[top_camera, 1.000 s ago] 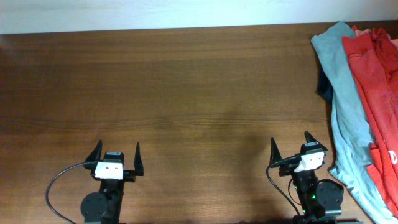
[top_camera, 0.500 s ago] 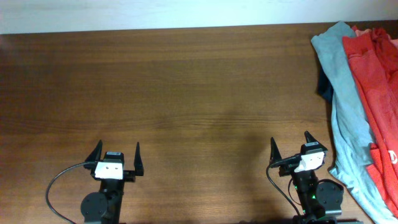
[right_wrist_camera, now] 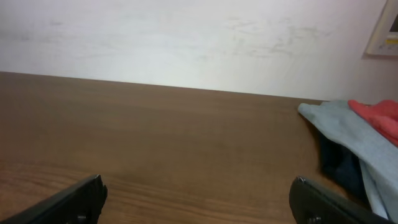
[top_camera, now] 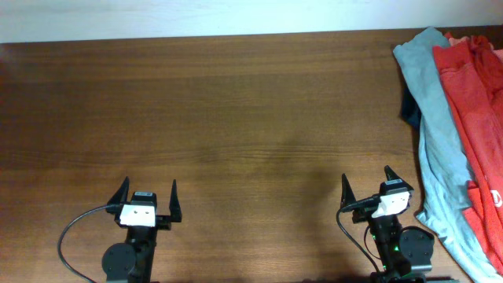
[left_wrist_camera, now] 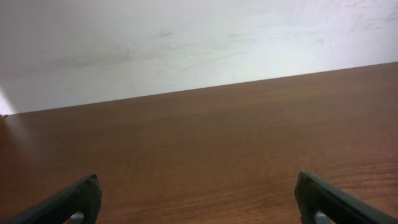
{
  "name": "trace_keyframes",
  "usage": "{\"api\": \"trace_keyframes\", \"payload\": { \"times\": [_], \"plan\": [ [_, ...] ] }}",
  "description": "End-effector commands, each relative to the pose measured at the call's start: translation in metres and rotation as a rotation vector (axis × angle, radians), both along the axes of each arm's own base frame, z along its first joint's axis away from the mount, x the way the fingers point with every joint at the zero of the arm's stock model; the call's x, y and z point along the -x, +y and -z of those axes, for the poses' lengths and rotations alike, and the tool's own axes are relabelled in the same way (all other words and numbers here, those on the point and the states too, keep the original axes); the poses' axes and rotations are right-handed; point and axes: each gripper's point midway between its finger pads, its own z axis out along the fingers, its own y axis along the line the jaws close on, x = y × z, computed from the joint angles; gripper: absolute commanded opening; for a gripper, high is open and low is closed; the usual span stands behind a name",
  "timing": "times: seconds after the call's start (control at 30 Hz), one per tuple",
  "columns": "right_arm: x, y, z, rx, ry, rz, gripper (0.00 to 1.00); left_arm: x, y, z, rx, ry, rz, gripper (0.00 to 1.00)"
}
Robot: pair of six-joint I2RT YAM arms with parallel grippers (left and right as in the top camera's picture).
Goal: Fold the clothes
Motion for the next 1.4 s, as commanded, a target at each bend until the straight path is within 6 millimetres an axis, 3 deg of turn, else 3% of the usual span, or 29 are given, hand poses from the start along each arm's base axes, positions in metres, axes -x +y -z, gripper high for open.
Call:
{"api": "trace_keyframes", "payload": {
  "times": [0.0, 0.17, 0.43, 0.6, 0.87, 1.03, 1.13, 1.27, 1.37],
  "plan": [
    [0.003, 0.0, -0.009, 0.005, 0.008, -0.001, 0.99, 0.001, 0.0, -0.01, 0.035, -0.021, -0.002, 0.99],
    [0.007, -0.009, -0.018, -0.04, 0.079, 0.058, 0.98, 0.006, 0.0, -0.036, 0.054, -0.041, -0.003, 0.99],
    [0.002, -0.015, -0.054, -0.037, 0.23, 0.097, 0.99, 0.013, 0.0, -0.075, 0.054, 0.056, -0.006, 0.99],
    [-0.014, -0.015, -0.069, -0.025, 0.414, 0.103, 0.99, 0.004, 0.0, -0.092, 0.055, 0.166, -0.012, 0.99],
    [-0.045, -0.019, -0.097, 0.039, 0.604, 0.109, 0.98, -0.015, -0.01, -0.1, 0.071, 0.358, 0.045, 0.99],
    [-0.064, -0.076, -0.115, 0.04, 0.625, 0.362, 0.99, -0.019, -0.024, -0.106, 0.091, 0.366, 0.123, 0.99],
    [-0.072, -0.126, -0.12, -0.007, 0.643, 0.504, 0.99, -0.018, -0.024, -0.104, 0.092, 0.378, 0.122, 0.99],
    [-0.073, -0.201, -0.115, -0.076, 0.664, 0.7, 0.99, -0.016, -0.024, -0.101, 0.093, 0.39, 0.122, 0.99],
    [-0.074, -0.249, -0.1, -0.139, 0.669, 0.782, 0.98, -0.016, -0.024, -0.101, 0.093, 0.393, 0.122, 0.99]
  ]
}}
